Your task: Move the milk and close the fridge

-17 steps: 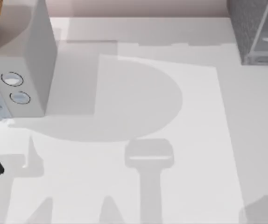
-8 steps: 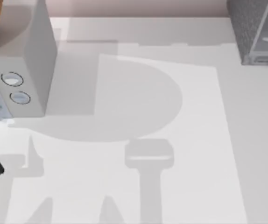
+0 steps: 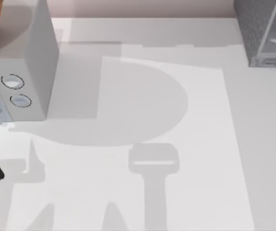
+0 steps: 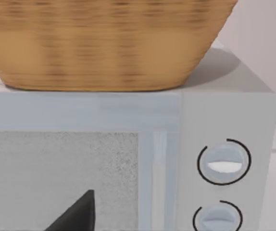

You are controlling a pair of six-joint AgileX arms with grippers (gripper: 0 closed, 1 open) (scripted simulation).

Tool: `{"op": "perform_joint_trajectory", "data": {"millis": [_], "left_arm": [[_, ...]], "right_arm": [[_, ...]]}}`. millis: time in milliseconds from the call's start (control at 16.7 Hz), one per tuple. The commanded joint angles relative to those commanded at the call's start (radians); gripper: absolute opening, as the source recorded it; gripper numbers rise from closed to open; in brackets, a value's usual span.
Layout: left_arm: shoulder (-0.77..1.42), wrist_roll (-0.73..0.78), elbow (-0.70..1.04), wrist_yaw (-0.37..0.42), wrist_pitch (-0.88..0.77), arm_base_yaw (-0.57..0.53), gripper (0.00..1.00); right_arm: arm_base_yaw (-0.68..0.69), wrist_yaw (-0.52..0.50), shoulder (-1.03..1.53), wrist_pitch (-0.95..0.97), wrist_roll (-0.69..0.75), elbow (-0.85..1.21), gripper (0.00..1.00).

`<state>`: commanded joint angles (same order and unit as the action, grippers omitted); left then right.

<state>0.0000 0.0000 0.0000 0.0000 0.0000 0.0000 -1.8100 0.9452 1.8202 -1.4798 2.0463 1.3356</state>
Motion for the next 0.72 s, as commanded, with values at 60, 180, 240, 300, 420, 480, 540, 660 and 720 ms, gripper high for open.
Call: {"op": "perform_joint_trajectory", "data": {"millis": [60, 180, 240, 300, 420, 480, 540, 660, 720], "left_arm": [[0.0, 0.0, 0.0, 0.0, 0.0, 0.0, 1.0], [0.0, 0.0, 0.0, 0.0, 0.0, 0.0, 1.0], [0.0, 0.0, 0.0, 0.0, 0.0, 0.0, 1.0], [0.0, 0.0, 0.0, 0.0, 0.0, 0.0, 1.0], [0.0, 0.0, 0.0, 0.0, 0.0, 0.0, 1.0], [0.0, 0.0, 0.0, 0.0, 0.0, 0.0, 1.0], [0.0, 0.0, 0.0, 0.0, 0.0, 0.0, 1.0], [0.0, 0.0, 0.0, 0.0, 0.0, 0.0, 1.0], [0.0, 0.0, 0.0, 0.0, 0.0, 0.0, 1.0]], "right_arm": [[0.004, -0.002, -0.003, 0.001, -0.001, -0.003, 1.0], [0.015, -0.005, -0.004, 0.013, -0.013, -0.004, 1.0], [0.035, -0.01, -0.004, 0.034, -0.034, -0.005, 1.0], [0.062, -0.018, -0.002, 0.064, -0.065, -0.007, 1.0], [0.138, -0.036, 0.0, 0.14, -0.147, -0.011, 1.0], [0.182, -0.044, 0.0, 0.186, -0.195, -0.014, 1.0], [0.226, -0.051, 0.0, 0.238, -0.25, -0.015, 1.0], [0.316, -0.063, -0.004, 0.359, -0.378, -0.014, 1.0], [0.36, -0.071, -0.007, 0.426, -0.454, -0.011, 1.0]]}}
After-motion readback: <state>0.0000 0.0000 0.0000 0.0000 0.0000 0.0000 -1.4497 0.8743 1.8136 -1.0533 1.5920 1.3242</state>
